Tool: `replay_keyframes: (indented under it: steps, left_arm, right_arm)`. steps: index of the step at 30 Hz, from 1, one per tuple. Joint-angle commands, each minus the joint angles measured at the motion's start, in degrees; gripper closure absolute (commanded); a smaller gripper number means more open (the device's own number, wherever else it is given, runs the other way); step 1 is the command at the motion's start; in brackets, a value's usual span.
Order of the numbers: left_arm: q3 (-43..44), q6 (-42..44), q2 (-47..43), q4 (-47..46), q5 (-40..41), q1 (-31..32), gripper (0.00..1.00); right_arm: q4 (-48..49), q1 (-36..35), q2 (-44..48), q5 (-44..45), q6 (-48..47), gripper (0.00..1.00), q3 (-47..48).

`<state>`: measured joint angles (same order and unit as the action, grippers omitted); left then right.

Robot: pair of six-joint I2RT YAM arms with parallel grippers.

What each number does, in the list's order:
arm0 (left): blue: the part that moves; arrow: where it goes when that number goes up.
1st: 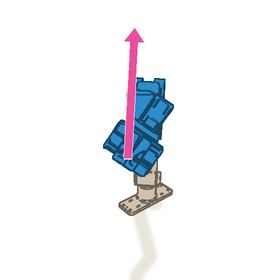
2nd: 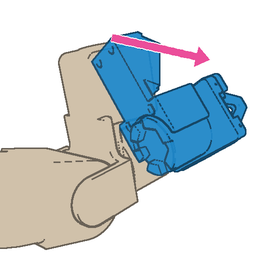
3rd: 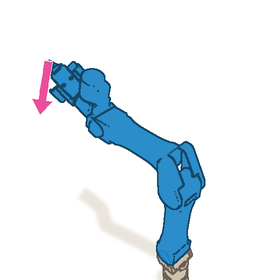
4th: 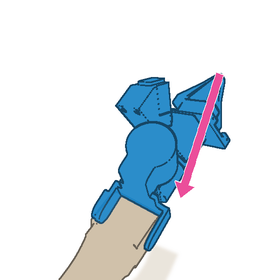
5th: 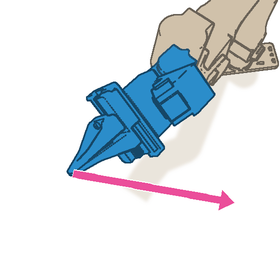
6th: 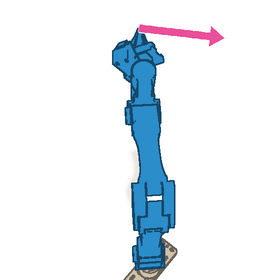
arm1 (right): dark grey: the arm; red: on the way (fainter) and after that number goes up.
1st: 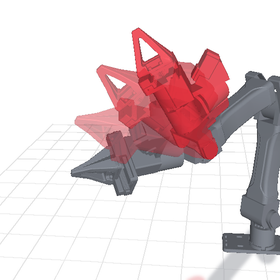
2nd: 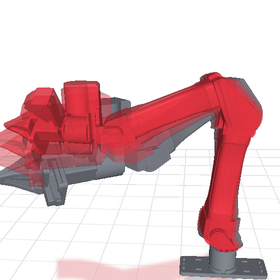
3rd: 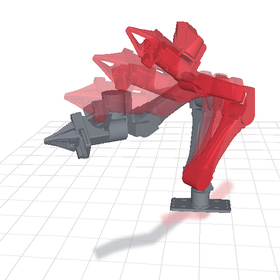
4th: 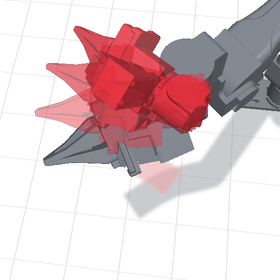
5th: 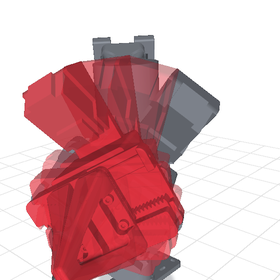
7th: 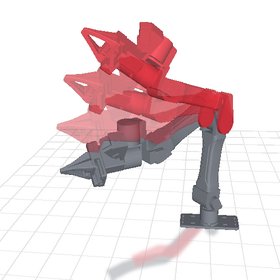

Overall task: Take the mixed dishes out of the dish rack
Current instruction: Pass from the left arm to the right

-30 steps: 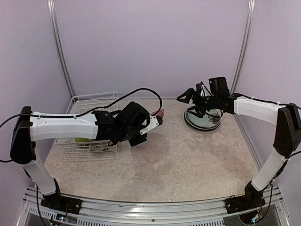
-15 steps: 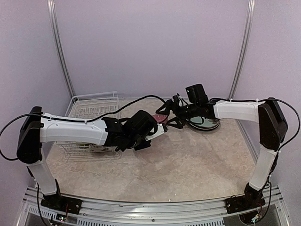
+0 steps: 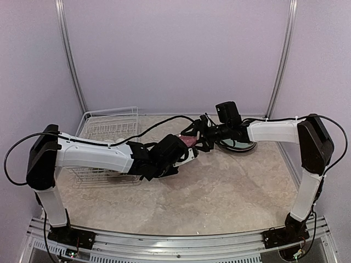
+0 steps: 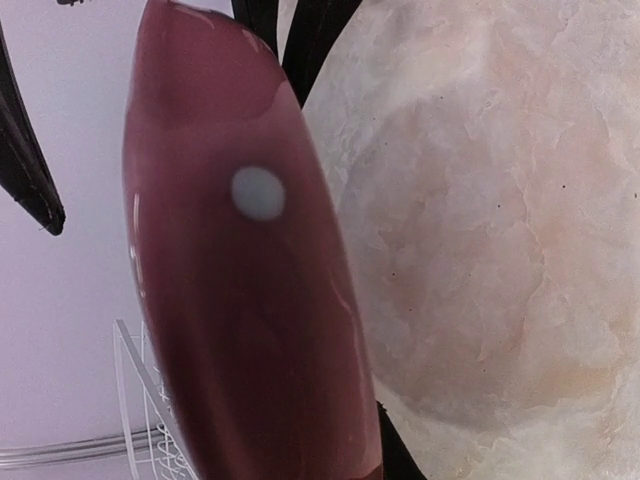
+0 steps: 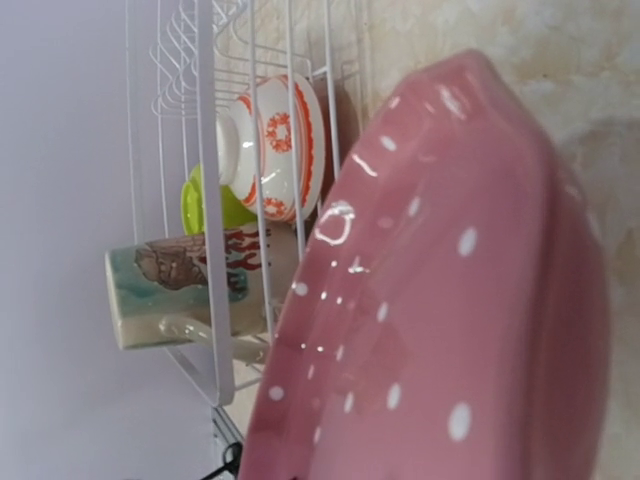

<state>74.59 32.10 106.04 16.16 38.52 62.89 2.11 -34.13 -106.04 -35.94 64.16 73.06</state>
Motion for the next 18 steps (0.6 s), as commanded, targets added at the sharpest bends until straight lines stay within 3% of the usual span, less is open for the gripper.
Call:
replay_keyframes:
  steps: [1, 13, 15, 18]
  left_arm:
    - [2.55, 2.17, 0.59, -6.95, 4.33, 0.96, 1.00]
    - [2.72, 2.47, 1.00, -7.72, 5.22, 1.30, 1.00]
    - [2.76, 2.44, 0.95, -7.81, 5.38, 1.29, 1.00]
    - [2.76, 2.44, 0.95, -7.90, 5.46, 1.34, 1.00]
  right_arm:
    - [4.74, -0.66, -1.28, -2.55, 2.20, 0.27, -0.81]
    - [8.58, -0.67, -2.72, -2.24, 4.17, 0.46, -1.12]
    - [10.41, -0.57, -2.68, -2.20, 4.74, 0.57, -1.52]
    - [14.53, -0.48, -2.63, -2.16, 6.69, 0.82, -3.06]
